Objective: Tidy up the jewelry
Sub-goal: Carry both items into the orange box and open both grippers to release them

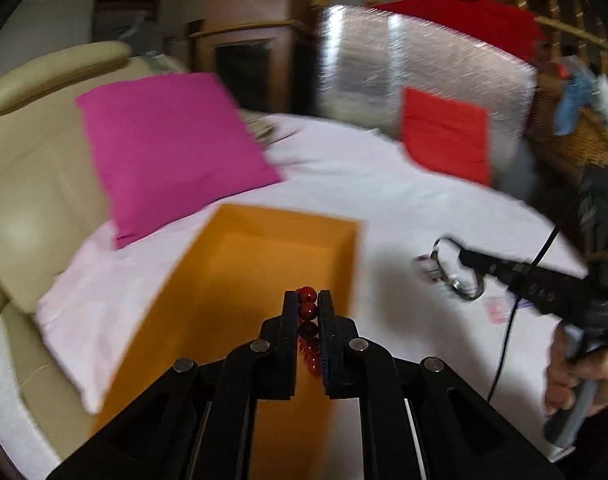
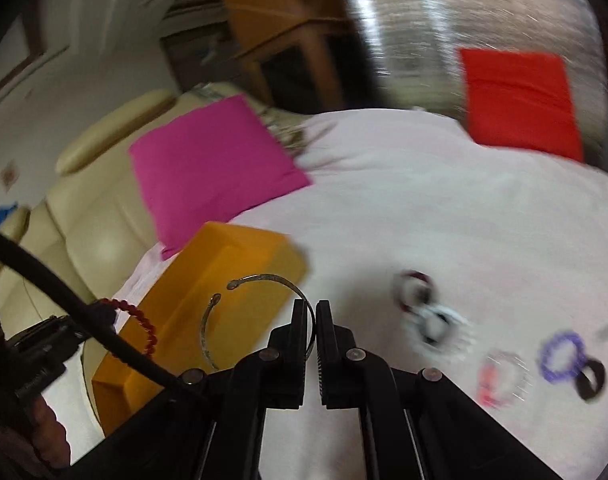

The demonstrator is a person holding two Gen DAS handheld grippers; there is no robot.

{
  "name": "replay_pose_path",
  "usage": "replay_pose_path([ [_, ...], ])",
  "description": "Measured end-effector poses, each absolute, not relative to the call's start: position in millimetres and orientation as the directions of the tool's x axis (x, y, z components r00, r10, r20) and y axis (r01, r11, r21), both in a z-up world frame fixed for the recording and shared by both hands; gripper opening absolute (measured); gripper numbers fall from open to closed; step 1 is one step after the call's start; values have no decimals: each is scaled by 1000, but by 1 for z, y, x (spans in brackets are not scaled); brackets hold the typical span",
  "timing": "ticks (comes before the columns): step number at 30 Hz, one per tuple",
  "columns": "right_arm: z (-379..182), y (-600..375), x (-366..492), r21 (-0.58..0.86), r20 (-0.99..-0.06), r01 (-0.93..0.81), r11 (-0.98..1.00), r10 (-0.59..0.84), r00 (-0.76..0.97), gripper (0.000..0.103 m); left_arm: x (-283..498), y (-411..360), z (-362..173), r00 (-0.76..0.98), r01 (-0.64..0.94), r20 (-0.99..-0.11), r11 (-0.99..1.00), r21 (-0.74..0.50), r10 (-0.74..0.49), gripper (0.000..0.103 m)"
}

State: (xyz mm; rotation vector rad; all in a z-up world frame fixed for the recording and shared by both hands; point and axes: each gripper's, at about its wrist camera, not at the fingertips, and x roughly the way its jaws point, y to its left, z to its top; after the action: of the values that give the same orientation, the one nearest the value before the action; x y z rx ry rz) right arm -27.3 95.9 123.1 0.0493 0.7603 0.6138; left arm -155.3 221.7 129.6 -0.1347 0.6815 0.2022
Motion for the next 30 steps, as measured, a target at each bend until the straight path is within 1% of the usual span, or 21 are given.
replay_pose_path([
  [2,119,122,-24,256,-642,-527,810,550,534,5,-156,237,117,723,-274,-664,961,-21,192,10],
  [5,107,163,-17,252,-671,-543,801,549,499,5,-159,260,100,672,-334,-701,942,1,239,10],
  [7,94,181,-8,249,-697,-543,802,537,474,5,-163,268,94,650,-360,-710,933,25,269,10],
  [12,80,216,-7,229,-722,-566,792,528,447,5,-166,281,89,625,-391,-714,918,63,315,10],
  [16,75,238,-5,204,-738,-584,786,516,436,10,-168,286,86,609,-409,-717,909,81,339,10],
  [23,75,236,-2,217,-752,-568,794,506,421,12,-168,290,85,593,-427,-712,897,118,376,10],
  [25,79,231,-2,225,-749,-560,798,509,425,17,-167,288,85,587,-430,-709,893,136,391,10],
  [26,81,228,-2,235,-746,-556,797,515,422,26,-167,287,85,587,-428,-706,892,144,396,10],
  [27,83,226,-2,246,-738,-554,795,524,424,30,-167,286,86,587,-428,-705,892,147,398,10],
  [30,90,218,-4,237,-723,-560,794,529,445,30,-166,283,87,587,-428,-698,889,164,411,10],
])
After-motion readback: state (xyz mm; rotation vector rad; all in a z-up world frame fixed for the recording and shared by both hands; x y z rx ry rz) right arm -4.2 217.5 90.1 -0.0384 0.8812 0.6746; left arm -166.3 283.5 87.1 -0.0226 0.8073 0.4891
